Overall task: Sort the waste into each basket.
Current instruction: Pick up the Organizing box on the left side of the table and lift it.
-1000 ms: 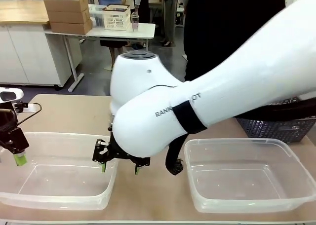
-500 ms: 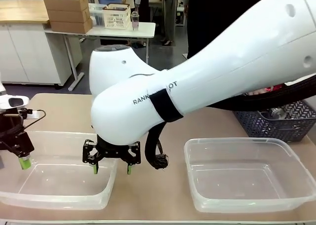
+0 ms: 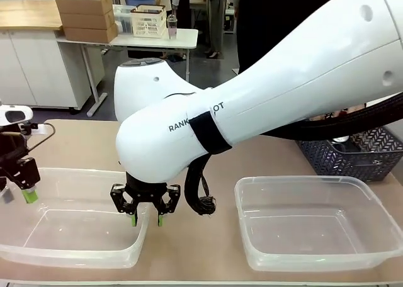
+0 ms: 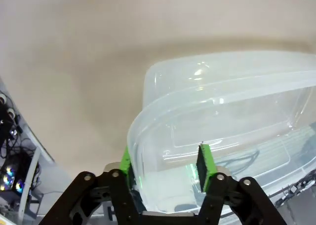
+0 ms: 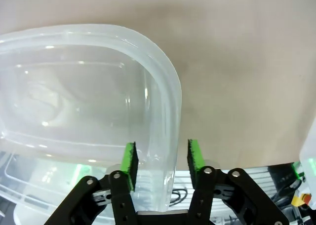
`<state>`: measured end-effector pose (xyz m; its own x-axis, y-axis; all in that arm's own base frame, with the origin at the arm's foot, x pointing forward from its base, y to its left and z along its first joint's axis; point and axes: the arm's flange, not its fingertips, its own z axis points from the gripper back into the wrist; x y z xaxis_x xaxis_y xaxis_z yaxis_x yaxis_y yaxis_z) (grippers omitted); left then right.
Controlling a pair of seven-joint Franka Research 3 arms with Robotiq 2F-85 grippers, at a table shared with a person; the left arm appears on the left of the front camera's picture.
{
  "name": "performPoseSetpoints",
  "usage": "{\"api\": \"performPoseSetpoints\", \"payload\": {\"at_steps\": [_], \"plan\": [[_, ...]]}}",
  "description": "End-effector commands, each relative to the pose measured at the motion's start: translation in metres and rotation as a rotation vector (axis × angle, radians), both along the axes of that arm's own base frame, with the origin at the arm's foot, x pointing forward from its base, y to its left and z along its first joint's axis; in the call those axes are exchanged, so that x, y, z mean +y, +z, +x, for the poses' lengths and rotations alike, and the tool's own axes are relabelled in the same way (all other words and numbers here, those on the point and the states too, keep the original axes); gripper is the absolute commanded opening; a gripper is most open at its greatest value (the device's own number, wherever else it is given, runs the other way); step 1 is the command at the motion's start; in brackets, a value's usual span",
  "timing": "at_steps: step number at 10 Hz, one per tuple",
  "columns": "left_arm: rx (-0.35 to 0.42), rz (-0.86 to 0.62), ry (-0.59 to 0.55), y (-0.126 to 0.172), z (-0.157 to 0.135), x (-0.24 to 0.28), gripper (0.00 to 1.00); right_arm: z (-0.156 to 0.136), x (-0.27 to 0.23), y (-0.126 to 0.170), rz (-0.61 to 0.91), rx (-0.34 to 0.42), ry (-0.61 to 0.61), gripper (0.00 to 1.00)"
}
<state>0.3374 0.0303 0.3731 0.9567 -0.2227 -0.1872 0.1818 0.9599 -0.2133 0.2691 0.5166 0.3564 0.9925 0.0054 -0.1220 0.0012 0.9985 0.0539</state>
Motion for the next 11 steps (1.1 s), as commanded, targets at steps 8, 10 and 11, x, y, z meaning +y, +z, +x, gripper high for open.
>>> {"api": "performPoseSetpoints", "payload": {"at_steps": [8,10,11], "plan": [[-0.065,-0.014,0.073,-0.022,-0.065,-0.009,0.0,0.01,-0.015,0.015,-0.018,0.02,-0.027,0.0],[-0.109,-0.068,0.105,0.031,-0.066,-0.018,0.0,0.025,-0.04,0.057,-0.048,0.012,-0.004,0.0],[-0.104,-0.078,0.148,0.066,-0.062,-0.027,0.0,0.033,-0.052,0.087,-0.063,0.023,0.035,0.0]]}}
